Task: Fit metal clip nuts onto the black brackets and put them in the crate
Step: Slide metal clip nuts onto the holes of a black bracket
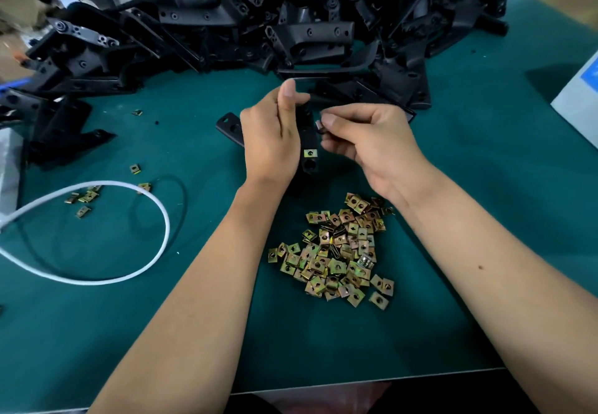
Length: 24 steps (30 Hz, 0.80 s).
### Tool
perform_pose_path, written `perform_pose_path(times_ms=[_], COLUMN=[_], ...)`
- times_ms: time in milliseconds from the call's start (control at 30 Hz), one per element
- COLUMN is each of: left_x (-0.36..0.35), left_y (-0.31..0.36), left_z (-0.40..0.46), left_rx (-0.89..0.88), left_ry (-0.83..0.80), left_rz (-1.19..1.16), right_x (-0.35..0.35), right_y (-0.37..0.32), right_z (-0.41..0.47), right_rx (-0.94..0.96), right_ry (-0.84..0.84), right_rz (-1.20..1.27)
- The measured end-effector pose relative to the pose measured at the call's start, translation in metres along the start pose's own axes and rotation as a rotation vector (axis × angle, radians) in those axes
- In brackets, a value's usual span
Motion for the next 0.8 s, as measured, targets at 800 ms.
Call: perform_pose_path(times_ms=[800], left_x=[-0.0044], left_y=[0.0017], left_z=[-0.0027], left_rx=[-0.033], left_ry=[-0.003], left_rz=[0.027], right_x=[-0.0022], right_y=[0.0075], right_z=[-0.0048], right_rx=[-0.135], right_ry=[0.046], right_rz=[-0.004])
Point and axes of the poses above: each hand's wrist, its own z-axis towards the middle knuckle, its own x-axis out of the back of the hand, y = z × x, the point moved 7 cm from there along z, towards the middle knuckle
